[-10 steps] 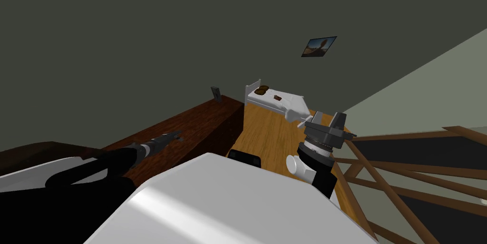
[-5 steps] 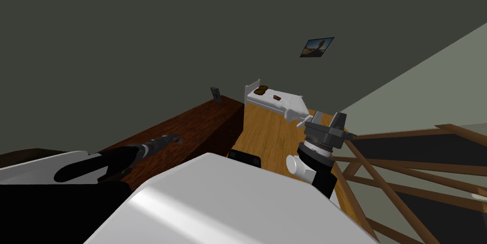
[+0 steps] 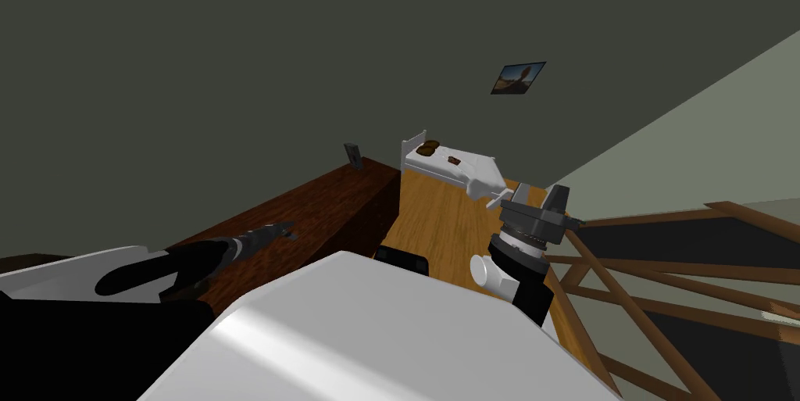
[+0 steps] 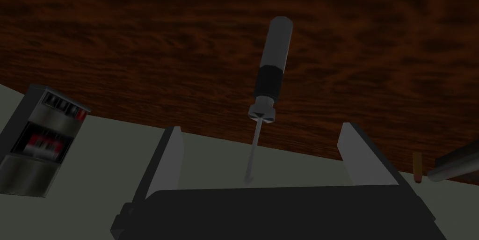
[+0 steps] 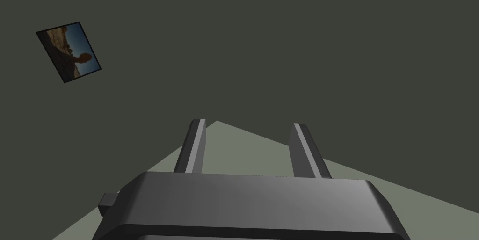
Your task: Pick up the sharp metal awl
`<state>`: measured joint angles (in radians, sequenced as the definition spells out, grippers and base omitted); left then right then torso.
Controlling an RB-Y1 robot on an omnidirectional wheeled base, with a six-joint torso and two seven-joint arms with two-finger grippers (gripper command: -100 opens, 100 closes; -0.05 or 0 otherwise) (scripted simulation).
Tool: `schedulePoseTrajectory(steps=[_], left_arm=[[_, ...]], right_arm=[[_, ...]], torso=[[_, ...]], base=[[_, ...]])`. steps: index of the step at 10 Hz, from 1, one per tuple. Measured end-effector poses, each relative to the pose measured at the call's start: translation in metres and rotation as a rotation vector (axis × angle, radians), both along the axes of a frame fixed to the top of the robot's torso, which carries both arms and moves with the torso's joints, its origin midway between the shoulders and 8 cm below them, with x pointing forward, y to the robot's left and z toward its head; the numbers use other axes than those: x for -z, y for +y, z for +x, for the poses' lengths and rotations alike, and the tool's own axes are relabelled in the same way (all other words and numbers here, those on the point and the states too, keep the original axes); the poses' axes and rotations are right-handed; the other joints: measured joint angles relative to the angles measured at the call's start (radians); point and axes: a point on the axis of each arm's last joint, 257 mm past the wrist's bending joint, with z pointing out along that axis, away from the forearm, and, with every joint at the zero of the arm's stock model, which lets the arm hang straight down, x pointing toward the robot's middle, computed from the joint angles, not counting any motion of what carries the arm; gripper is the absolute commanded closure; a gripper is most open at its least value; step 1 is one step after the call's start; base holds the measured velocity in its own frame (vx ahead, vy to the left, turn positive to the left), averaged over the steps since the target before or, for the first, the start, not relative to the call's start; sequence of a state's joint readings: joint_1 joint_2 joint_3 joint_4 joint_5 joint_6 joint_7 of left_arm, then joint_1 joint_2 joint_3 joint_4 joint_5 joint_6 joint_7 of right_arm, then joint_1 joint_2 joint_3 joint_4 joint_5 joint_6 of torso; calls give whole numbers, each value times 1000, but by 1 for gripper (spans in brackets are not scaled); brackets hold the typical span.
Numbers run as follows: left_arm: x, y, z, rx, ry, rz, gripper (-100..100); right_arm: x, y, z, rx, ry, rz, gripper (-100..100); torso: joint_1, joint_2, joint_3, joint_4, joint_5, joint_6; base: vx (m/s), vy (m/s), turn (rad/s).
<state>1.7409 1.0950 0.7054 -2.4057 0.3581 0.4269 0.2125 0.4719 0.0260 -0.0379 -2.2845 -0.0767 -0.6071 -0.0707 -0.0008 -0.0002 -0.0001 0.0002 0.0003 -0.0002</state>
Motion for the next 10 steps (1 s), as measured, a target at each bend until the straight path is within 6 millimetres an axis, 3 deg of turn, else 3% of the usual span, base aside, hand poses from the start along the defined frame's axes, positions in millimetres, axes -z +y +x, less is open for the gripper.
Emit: schedulePoseTrajectory(steps=[3, 4, 8, 9, 10], left_arm=[[12, 9, -7, -16, -1, -1, -100], [12, 10, -8, -16, 0, -1, 100], [12, 10, -8, -14, 0, 0, 100], [12, 10, -8, -14, 0, 0, 0], [12, 9, -8, -14, 0, 0, 100]], right_arm=[[0, 0, 0, 0, 0, 0, 0], [0, 0, 0, 0, 0, 0, 0], [0, 0, 0, 0, 0, 0, 0], [0, 0, 0, 0, 0, 0, 0], [0, 0, 0, 0, 0, 0, 0]], torso=[[0, -1, 0, 0, 0, 0], [0, 0, 0, 0, 0, 0], [3, 1, 0, 0, 2, 0], [3, 1, 1, 0, 2, 0], [3, 1, 1, 0, 2, 0]], base=[[20, -6, -38], [0, 0, 0], [0, 0, 0], [0, 0, 0], [-15, 9, 86]])
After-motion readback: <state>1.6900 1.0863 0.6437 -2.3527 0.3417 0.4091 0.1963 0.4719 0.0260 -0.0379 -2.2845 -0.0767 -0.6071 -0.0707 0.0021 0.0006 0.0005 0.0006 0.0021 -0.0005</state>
